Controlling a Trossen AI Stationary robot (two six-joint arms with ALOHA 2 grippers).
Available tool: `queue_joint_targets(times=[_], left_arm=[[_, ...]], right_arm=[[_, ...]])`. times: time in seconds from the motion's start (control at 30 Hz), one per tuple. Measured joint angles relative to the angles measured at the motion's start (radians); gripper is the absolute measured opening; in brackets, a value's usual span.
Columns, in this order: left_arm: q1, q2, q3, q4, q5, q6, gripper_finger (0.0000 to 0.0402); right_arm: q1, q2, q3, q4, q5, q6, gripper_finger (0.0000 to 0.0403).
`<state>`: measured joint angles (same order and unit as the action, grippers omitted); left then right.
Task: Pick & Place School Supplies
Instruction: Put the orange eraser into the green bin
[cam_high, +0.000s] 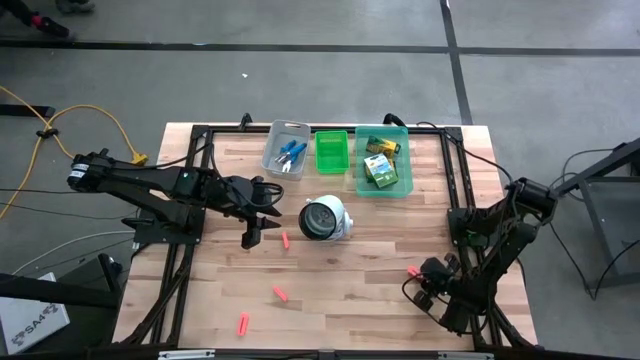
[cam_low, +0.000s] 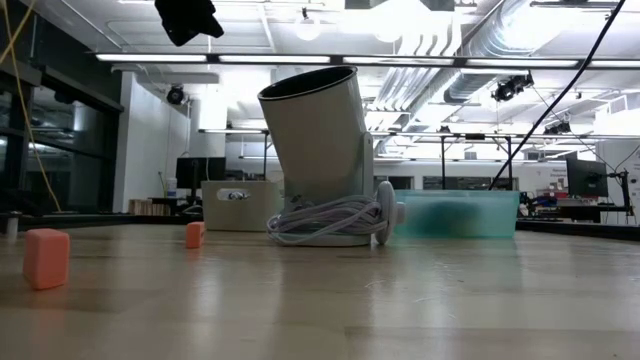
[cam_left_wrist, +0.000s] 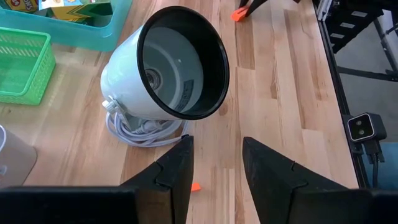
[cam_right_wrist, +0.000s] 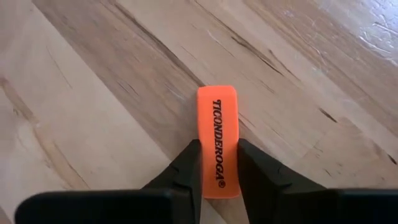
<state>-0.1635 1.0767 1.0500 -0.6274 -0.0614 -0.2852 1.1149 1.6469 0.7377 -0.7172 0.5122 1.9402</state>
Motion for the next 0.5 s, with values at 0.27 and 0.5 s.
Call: queue_joint_targets(times=[0.27,0.5], left_arm=[[0.0,0.0,0.0,0.0,0.0,0.0,0.0134],[0.0,0.0,0.0,0.0,0.0,0.0,0.0134]], right_arm=[[-0.065,0.001,0.002,0.024,0.033,0.001,0.0074],[-0.165,0.004,0.005,0.086,0.142,-0.086,0.007]])
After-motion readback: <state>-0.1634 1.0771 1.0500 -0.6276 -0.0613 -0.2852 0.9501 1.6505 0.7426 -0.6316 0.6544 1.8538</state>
